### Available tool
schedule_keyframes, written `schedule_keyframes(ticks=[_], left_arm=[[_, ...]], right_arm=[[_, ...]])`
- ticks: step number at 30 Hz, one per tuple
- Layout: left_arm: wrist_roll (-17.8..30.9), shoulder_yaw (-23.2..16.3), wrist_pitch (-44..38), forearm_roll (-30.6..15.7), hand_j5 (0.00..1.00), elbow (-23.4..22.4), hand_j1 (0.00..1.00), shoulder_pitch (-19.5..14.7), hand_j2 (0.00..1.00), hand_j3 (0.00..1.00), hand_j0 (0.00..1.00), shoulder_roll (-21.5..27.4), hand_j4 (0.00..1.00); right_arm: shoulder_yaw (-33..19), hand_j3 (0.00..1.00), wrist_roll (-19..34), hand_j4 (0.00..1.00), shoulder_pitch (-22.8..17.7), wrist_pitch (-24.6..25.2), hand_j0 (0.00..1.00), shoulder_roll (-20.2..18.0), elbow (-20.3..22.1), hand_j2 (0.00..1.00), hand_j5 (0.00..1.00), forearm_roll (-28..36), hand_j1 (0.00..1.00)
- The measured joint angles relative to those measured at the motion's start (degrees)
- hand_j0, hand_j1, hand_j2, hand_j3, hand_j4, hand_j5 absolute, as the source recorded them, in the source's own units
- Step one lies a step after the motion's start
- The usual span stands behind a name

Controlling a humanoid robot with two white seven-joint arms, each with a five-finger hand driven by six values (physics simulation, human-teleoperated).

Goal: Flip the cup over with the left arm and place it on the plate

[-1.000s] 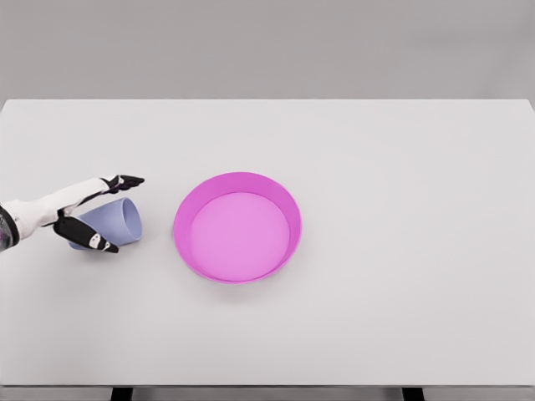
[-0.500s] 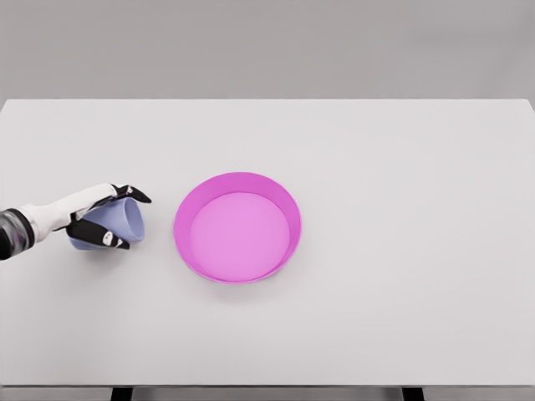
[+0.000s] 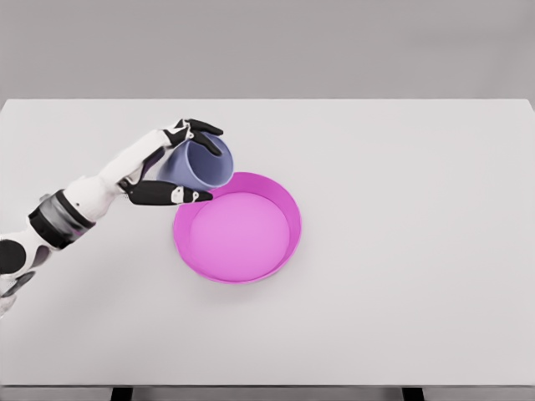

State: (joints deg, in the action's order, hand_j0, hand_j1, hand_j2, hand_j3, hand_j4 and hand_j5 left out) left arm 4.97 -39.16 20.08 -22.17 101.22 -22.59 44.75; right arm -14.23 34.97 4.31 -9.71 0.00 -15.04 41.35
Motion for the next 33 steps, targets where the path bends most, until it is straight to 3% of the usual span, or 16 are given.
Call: schedule_keyframes(ticks=[7, 10, 13, 16, 22, 33], left_arm=[[-0.2, -1.2, 1.9, -6.5, 0.47, -0.1, 0.47, 0.8, 0.47, 0.47, 0.47, -9.1, 0.47], [-0.3, -0.9, 2.8, -10.5, 0.45, -0.1, 0.45, 3.8, 0.45, 0.45, 0.45, -12.2, 0.45], [-4.8, -0.5, 3.0, -12.7, 0.45, -0.2, 0.45, 6.0, 0.45, 0.45, 0.45, -14.4, 0.45], [-7.9, 0.2, 5.4, -13.6, 0.41, -0.3, 0.41, 7.9, 0.41, 0.41, 0.41, -15.5, 0.41], [-9.2, -0.9, 13.5, -13.6, 0.41, -2.8, 0.41, 9.6, 0.41, 0.41, 0.41, -17.4, 0.41], [-9.8, -5.1, 13.5, -13.5, 0.43, -10.0, 0.43, 9.9, 0.43, 0.43, 0.43, -19.2, 0.43]], right_arm=[[0.0, 1.0, 0.0, 1.0, 0.0, 0.0, 1.0, 0.0, 0.0, 1.0, 1.0, 0.0, 1.0], [0.0, 1.0, 0.0, 1.0, 0.0, 0.0, 1.0, 0.0, 0.0, 1.0, 1.0, 0.0, 1.0], [0.0, 1.0, 0.0, 1.0, 0.0, 0.0, 1.0, 0.0, 0.0, 1.0, 1.0, 0.0, 1.0], [0.0, 1.0, 0.0, 1.0, 0.0, 0.0, 1.0, 0.0, 0.0, 1.0, 1.0, 0.0, 1.0], [0.0, 1.0, 0.0, 1.0, 0.0, 0.0, 1.0, 0.0, 0.0, 1.0, 1.0, 0.0, 1.0], [0.0, 1.0, 0.0, 1.0, 0.0, 0.0, 1.0, 0.0, 0.0, 1.0, 1.0, 0.0, 1.0]])
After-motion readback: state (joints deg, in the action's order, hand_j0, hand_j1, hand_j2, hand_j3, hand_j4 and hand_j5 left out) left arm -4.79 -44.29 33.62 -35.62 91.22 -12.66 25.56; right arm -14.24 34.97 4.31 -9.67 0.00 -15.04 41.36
